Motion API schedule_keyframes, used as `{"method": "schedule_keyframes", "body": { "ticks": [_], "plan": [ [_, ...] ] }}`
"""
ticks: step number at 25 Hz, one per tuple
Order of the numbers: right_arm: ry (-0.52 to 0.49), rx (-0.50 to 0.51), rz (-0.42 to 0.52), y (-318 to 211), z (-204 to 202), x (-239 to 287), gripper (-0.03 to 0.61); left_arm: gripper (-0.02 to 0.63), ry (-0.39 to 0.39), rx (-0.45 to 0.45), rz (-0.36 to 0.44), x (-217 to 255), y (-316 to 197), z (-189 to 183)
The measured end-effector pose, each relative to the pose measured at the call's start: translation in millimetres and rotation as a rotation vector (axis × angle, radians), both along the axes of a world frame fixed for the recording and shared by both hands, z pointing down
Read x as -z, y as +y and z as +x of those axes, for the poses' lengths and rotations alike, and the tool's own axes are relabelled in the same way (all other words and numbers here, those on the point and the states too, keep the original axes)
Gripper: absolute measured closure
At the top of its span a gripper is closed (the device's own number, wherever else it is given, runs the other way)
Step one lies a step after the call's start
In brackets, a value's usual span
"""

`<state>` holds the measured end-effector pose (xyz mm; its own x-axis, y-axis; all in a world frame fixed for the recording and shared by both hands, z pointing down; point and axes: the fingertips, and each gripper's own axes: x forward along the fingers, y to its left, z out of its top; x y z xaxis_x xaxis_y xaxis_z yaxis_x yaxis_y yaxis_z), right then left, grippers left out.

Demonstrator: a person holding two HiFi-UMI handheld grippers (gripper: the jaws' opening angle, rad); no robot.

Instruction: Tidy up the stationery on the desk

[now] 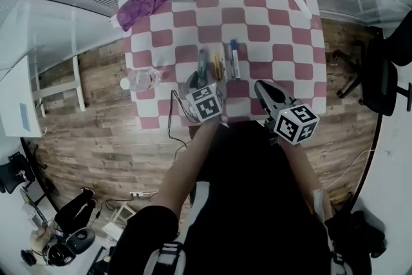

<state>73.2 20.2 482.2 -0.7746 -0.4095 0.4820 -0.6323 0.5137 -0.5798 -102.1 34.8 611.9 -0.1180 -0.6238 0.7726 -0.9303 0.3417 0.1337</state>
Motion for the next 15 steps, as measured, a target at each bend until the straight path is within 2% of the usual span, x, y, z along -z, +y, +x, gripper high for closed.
{"method": "schedule_keyframes", "body": {
  "ticks": [3,9,15],
  "plan": [
    [0.005,0.008,-0.002,3.1,0.6,-1.2,0.558,0.457,0.036,0.017,-0.046,-6.0,12.3,11.4],
    [0.013,0.012,0.001,6.0,4.7,-2.3,0.557,0.459,0.063,0.055,-0.069,-11.5,21.4,23.6],
    [0.016,0.017,0.004,7.6,8.0,-2.4,0.557,0.454,0.063,0.062,-0.037,-10.7,16.8,24.8]
  ]
}}
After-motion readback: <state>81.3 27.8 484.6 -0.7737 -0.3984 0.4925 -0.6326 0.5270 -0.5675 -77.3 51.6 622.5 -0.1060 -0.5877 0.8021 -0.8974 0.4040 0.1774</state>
